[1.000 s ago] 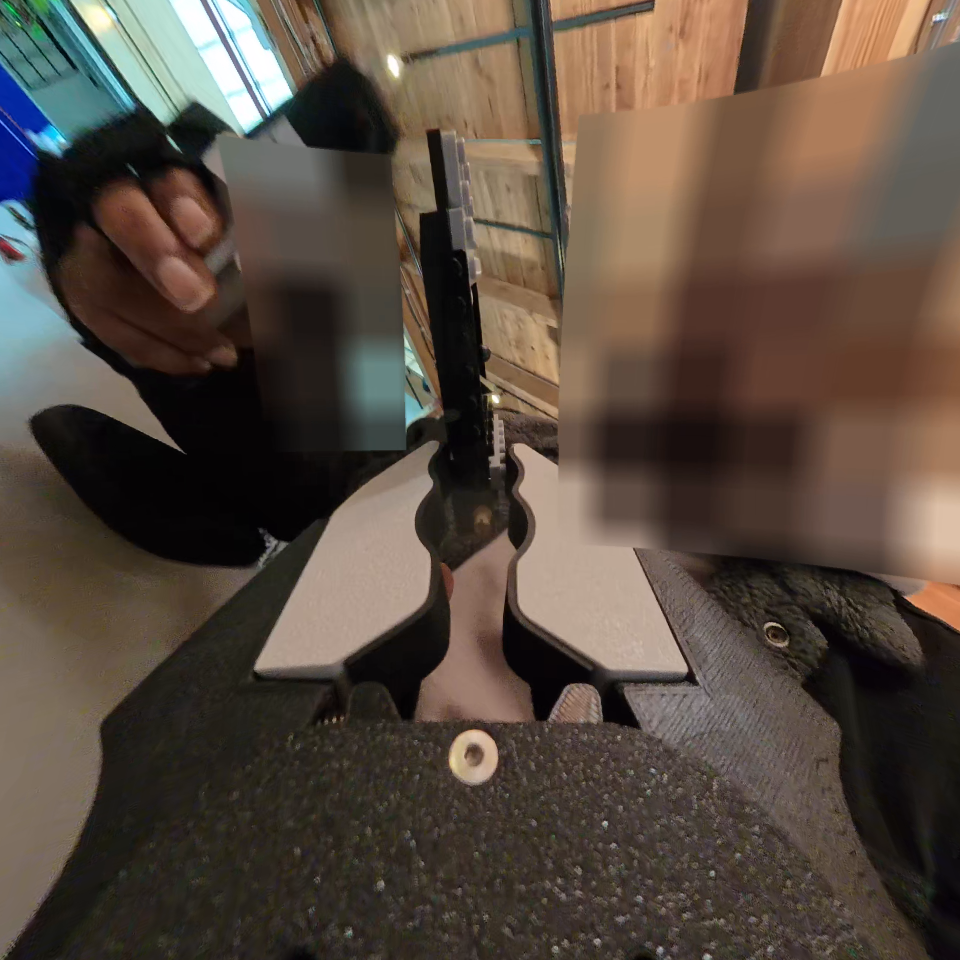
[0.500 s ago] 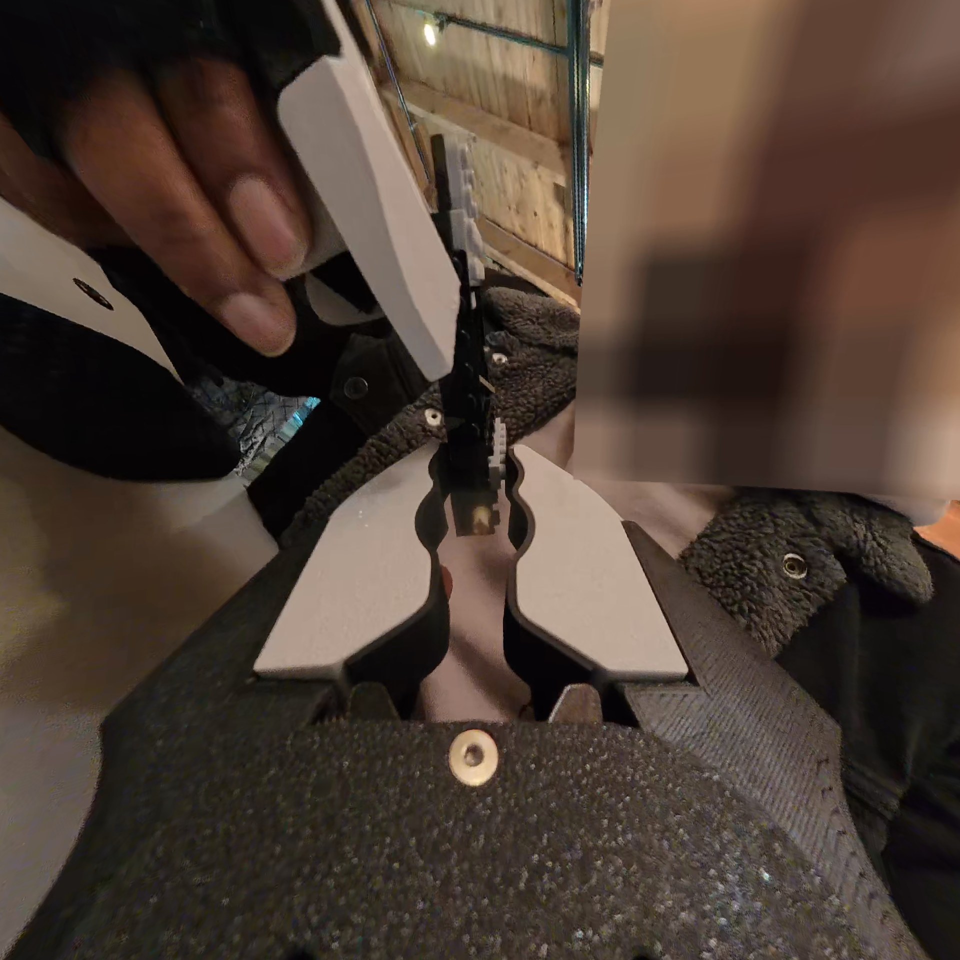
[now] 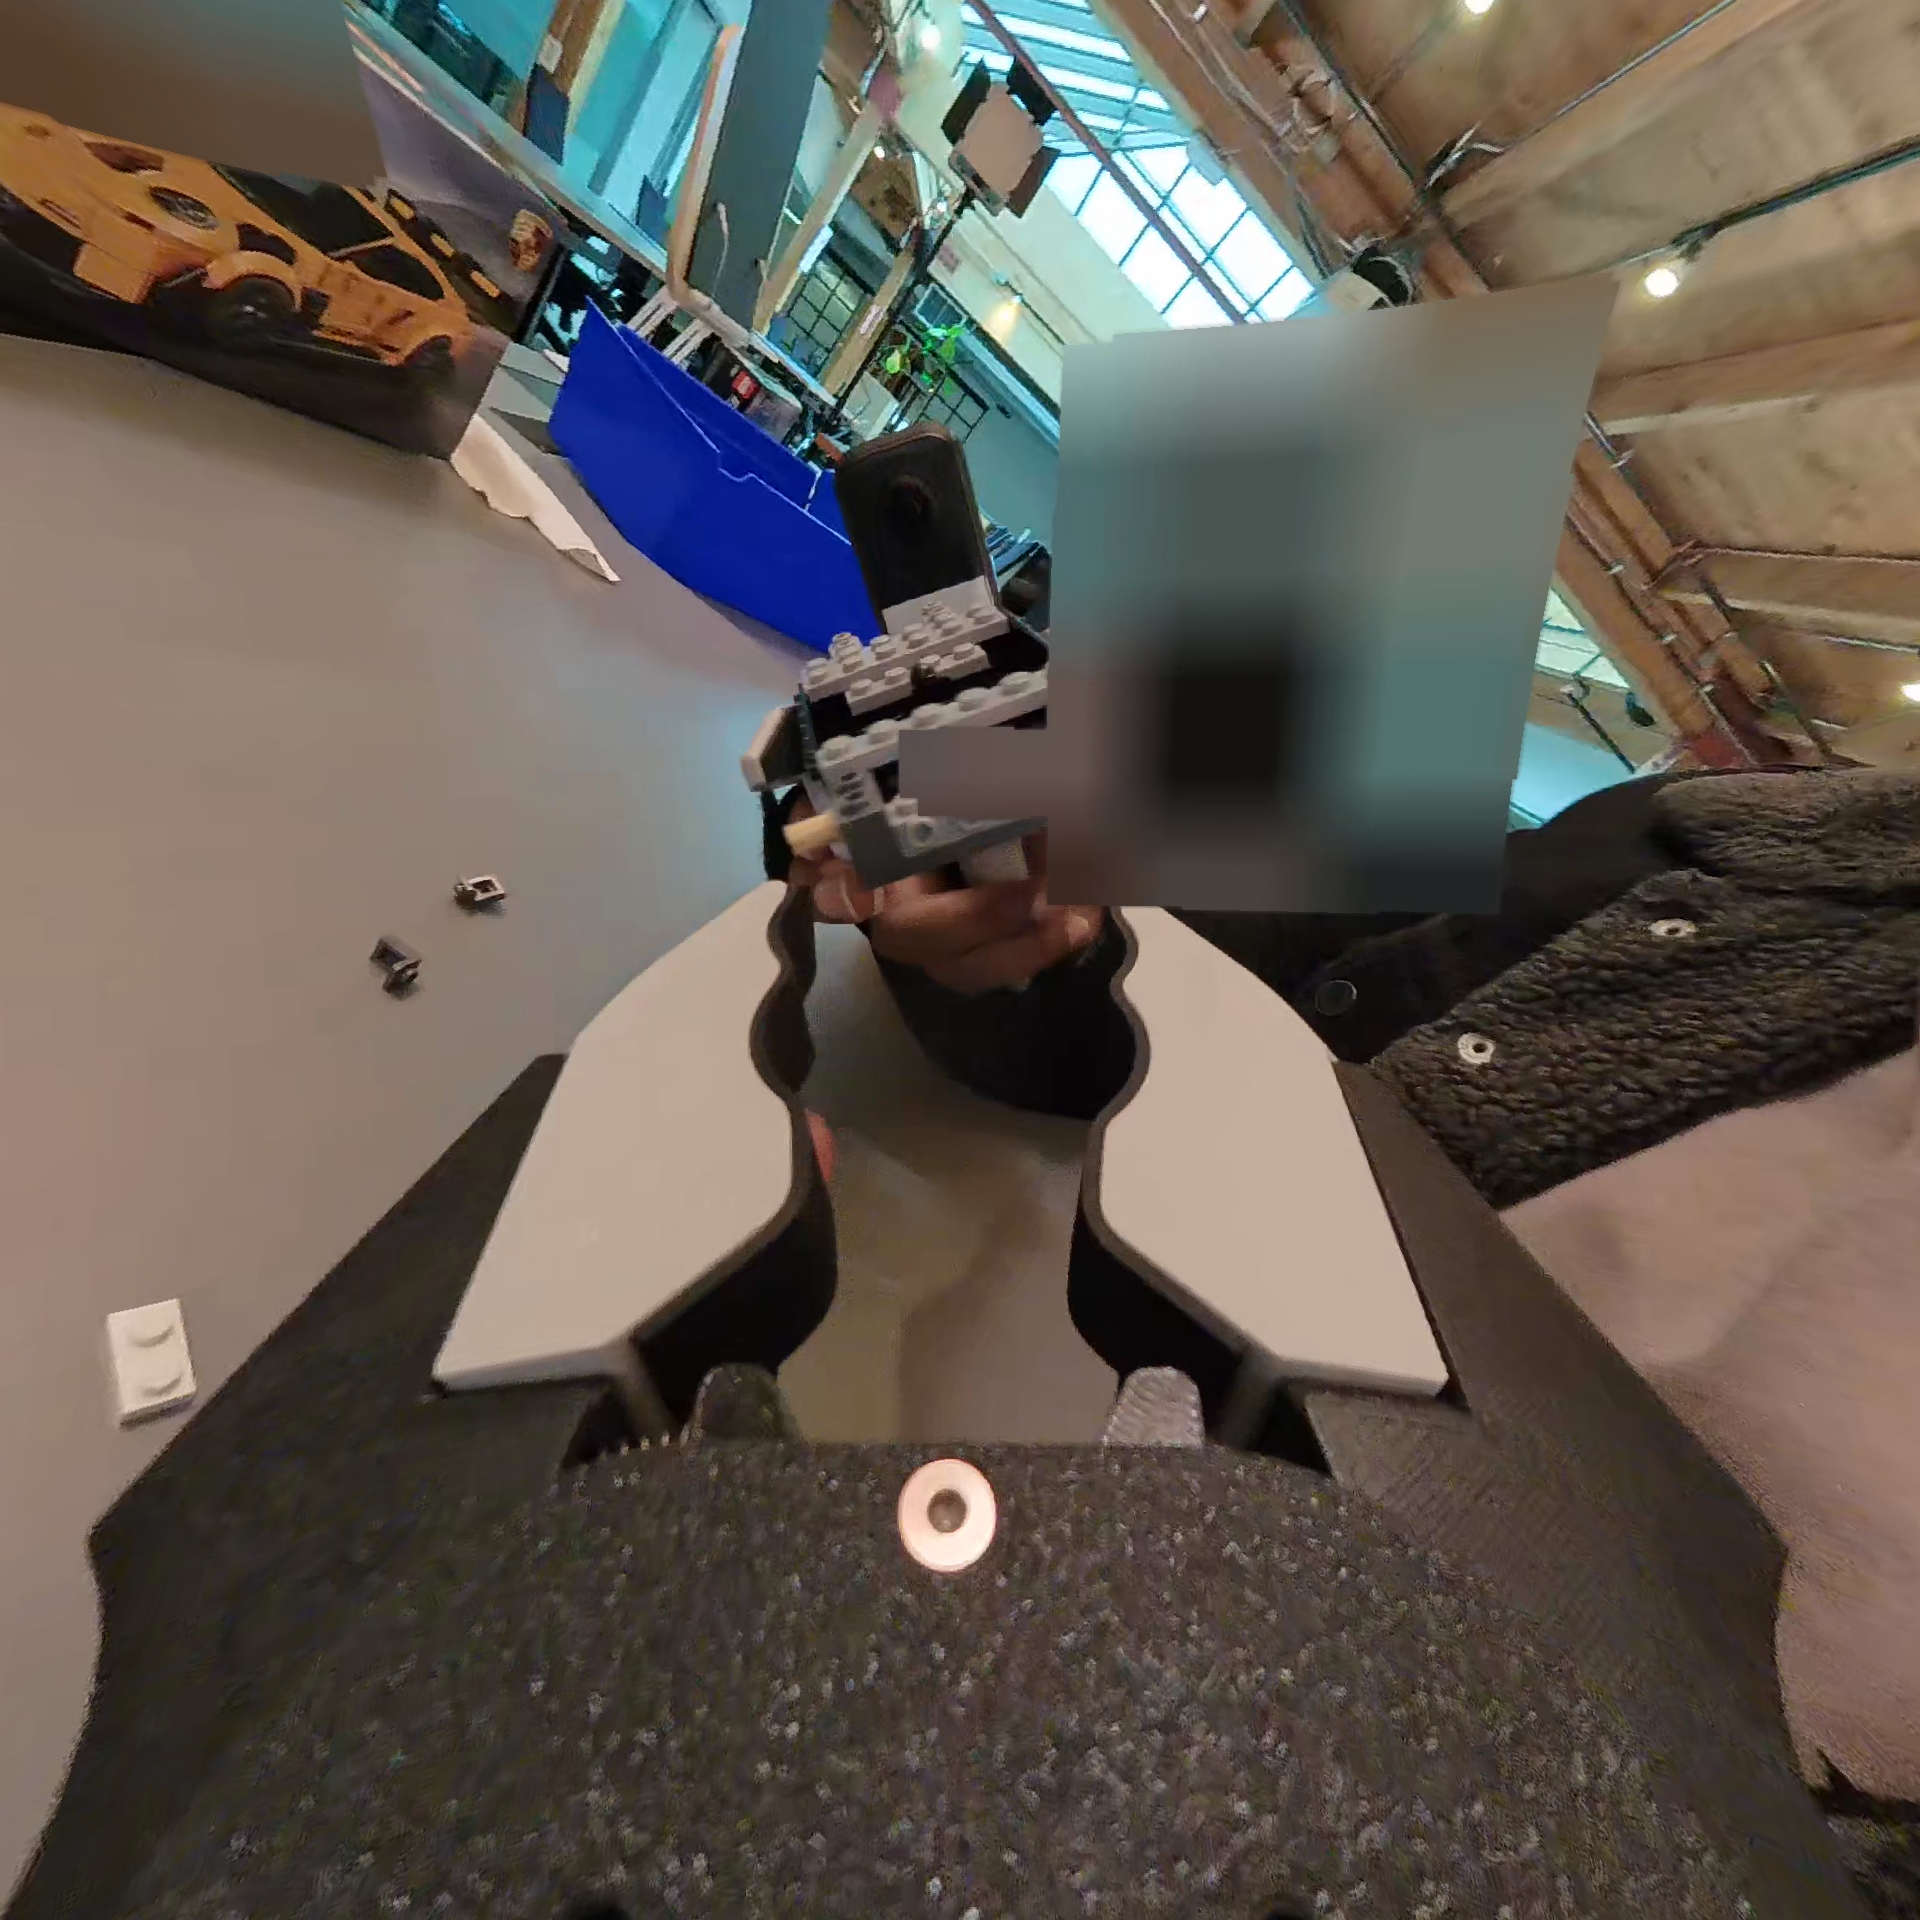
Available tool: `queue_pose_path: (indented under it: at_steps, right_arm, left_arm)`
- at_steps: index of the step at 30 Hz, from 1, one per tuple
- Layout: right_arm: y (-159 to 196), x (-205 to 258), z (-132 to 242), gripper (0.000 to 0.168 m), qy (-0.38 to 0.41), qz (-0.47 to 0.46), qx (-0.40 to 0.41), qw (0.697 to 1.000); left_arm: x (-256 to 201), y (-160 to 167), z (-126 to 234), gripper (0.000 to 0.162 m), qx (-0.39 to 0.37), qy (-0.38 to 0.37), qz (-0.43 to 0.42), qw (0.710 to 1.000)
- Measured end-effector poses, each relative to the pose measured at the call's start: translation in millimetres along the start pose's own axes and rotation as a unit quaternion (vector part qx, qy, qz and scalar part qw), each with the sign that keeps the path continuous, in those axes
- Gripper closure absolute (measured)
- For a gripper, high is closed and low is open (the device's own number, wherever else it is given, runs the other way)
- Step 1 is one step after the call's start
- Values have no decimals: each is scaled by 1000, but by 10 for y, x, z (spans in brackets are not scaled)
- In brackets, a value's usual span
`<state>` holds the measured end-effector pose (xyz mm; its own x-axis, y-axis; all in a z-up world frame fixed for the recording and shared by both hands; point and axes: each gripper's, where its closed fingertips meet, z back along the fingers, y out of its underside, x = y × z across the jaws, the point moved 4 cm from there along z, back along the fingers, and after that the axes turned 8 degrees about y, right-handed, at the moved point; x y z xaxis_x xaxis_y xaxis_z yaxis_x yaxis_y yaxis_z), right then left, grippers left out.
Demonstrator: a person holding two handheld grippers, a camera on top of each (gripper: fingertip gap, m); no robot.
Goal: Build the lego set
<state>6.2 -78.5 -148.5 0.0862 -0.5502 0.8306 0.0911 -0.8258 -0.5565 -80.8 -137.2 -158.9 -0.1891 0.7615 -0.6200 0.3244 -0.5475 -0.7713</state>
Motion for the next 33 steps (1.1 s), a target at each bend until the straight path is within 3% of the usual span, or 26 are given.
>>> queue_pose_path:
  at_steps: [7,21,33]
  right_arm:
    - [15,-82,-96,104,50,-39,-23,998]
    - [75,-126,-167,104,95,-15,-33,995]
    - [99,-170,-178,104,107,1,-32,994]
  left_arm:
    - [42,-45,14,103,-18,-27,16,999]
    - [181,-78,98,108,-65,-19,97,993]
    - [242,-66,119,106,-70,-33,106,991]
